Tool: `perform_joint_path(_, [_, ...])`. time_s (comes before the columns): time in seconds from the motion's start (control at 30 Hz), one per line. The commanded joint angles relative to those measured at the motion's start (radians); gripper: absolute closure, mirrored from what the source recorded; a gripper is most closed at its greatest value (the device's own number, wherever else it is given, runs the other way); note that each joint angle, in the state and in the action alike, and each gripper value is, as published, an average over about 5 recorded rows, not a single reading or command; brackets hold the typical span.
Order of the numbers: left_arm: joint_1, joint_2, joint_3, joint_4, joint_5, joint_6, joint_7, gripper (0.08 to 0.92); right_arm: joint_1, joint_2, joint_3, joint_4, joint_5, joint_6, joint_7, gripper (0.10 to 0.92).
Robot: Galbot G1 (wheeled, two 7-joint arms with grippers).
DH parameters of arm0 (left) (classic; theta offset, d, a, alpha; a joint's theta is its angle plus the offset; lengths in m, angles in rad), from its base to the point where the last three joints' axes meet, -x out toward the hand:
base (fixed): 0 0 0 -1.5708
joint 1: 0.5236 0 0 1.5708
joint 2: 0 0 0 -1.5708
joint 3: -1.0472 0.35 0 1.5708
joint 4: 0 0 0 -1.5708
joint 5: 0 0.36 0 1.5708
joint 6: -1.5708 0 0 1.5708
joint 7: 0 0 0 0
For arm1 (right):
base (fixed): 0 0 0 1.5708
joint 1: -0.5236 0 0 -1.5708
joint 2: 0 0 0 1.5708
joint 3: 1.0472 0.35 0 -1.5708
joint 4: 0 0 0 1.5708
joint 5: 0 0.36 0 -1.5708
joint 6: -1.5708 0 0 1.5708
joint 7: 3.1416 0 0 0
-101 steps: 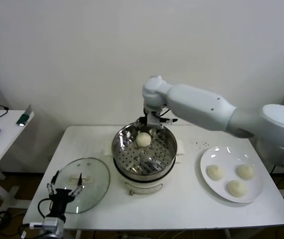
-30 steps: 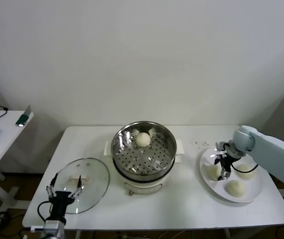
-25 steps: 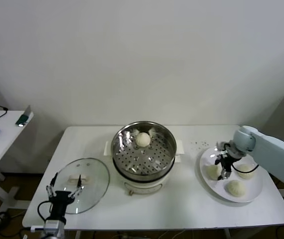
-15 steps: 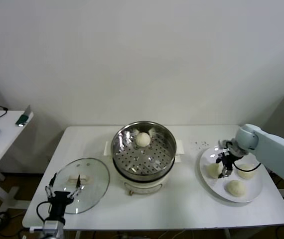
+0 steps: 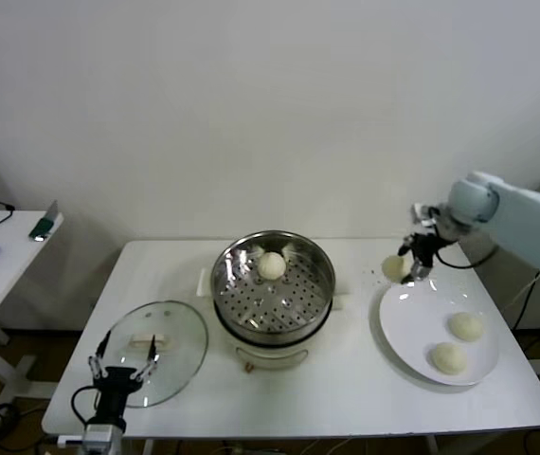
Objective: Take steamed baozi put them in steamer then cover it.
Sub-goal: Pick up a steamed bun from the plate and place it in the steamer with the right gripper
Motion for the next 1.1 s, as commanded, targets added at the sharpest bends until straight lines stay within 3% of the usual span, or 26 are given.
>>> perform_joint_path(0.03, [0.004, 0.001, 0.011, -0.006, 0.013, 0.008, -0.005, 0.177, 0.293, 0.211, -0.153, 0.008, 0.282, -0.032, 0.009, 0.321])
perform_joint_path(0.27, [0.009, 0.0, 0.022, -0.032, 0.026, 0.015, -0.011, 0.177, 0.234, 0.406, -0.108, -0.018, 0.325, -0.078, 0.049, 0.322])
perform_joint_path(0.57, [0.001, 0.001, 0.02, -0.045, 0.027, 0.026, -0.017, 0.177, 0.063, 0.558, -0.056, -0.072, 0.264, -0.119, 0.099, 0.321])
perform_joint_path(1.1, [0.018, -0.002, 0.013, -0.046, 0.022, 0.023, -0.019, 0.177, -0.085, 0.609, -0.088, -0.043, 0.199, -0.136, 0.136, 0.321])
